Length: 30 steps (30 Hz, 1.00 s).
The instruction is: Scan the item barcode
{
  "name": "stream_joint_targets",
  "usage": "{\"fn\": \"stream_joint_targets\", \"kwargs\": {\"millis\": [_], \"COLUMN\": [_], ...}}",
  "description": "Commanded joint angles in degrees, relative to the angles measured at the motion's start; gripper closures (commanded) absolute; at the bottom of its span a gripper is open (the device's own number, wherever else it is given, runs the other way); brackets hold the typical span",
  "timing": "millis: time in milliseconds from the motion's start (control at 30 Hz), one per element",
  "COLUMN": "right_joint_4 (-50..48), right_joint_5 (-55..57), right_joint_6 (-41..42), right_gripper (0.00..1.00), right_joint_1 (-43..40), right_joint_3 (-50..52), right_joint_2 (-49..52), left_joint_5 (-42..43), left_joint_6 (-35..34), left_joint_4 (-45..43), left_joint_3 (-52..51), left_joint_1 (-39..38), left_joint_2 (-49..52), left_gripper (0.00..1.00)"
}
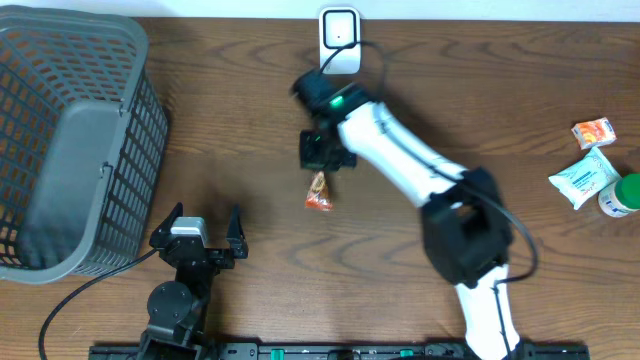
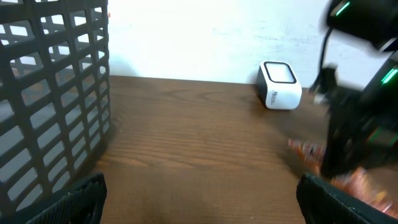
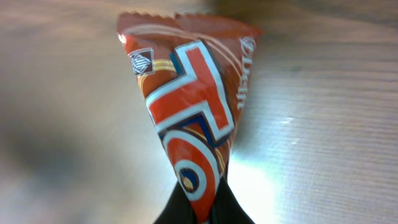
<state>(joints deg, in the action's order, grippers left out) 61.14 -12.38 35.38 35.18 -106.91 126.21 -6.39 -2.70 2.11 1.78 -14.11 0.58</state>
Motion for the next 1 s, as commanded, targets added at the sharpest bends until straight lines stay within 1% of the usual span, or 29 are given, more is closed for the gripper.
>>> {"fn": "stream_joint_targets", "kwargs": {"millis": [0,100,167,233,267,300,400,500,600,633,767,833,867,967], "right_joint_4": [1.4,0.9,-1.9,-7.2,-10.8,-18.9,-29.0,-38.9,-41.6,-41.6,-40.2,-37.9,-35.8,-35.6], "right_joint_5": [-31.0,-41.8,-48.1,-55.6,-59.6,-66.7,-71.0,-77.0,-76.2,-74.1,-64.8,-60.4,-56.5,-55.4], "right_joint_6": [-19.6,-27.4,-29.4,-30.6,-30.6,-29.5,-23.5,-23.5,-28.5,-30.0,-30.3,-30.3,-30.3,-30.3], "right_gripper": [0.99,0.99,0.99,0.99,0.99,0.99,0.99,0.99,0.99,0.99,0.99,0.99,0.99,0.99], "right_joint_1": [-5.2,-8.1,-10.1,-11.6,-12.4,-13.8,-15.4,-16.2,-16.4,-16.5,-16.4,-16.3,-16.3,-16.4], "right_joint_3": [0.6,2.9,5.6,8.9,10.9,15.0,20.2,25.6,28.3,29.3,32.3,33.5,35.0,37.8], "right_joint_2": [-2.3,-2.3,-2.3,-2.3,-2.3,-2.3,-2.3,-2.3,-2.3,-2.3,-2.3,-2.3,-2.3,-2.3], "left_joint_5": [-1.1,-1.1,-1.1,-1.1,-1.1,-1.1,-1.1,-1.1,-1.1,-1.1,-1.1,-1.1,-1.1,-1.1], "left_joint_6": [0.7,0.7,0.7,0.7,0.7,0.7,0.7,0.7,0.7,0.7,0.7,0.7,0.7,0.7], "left_joint_4": [1.2,1.2,1.2,1.2,1.2,1.2,1.2,1.2,1.2,1.2,1.2,1.2,1.2,1.2], "left_joint_3": [-1.6,-1.6,-1.6,-1.6,-1.6,-1.6,-1.6,-1.6,-1.6,-1.6,-1.6,-1.6,-1.6,-1.6], "left_joint_1": [-0.2,-0.2,-0.2,-0.2,-0.2,-0.2,-0.2,-0.2,-0.2,-0.2,-0.2,-0.2,-0.2,-0.2], "left_joint_2": [-0.3,-0.3,-0.3,-0.3,-0.3,-0.3,-0.3,-0.3,-0.3,-0.3,-0.3,-0.4,-0.3,-0.3], "left_gripper": [0.02,0.02,0.02,0.02,0.02,0.02,0.02,0.02,0.02,0.02,0.02,0.02,0.02,0.02]}}
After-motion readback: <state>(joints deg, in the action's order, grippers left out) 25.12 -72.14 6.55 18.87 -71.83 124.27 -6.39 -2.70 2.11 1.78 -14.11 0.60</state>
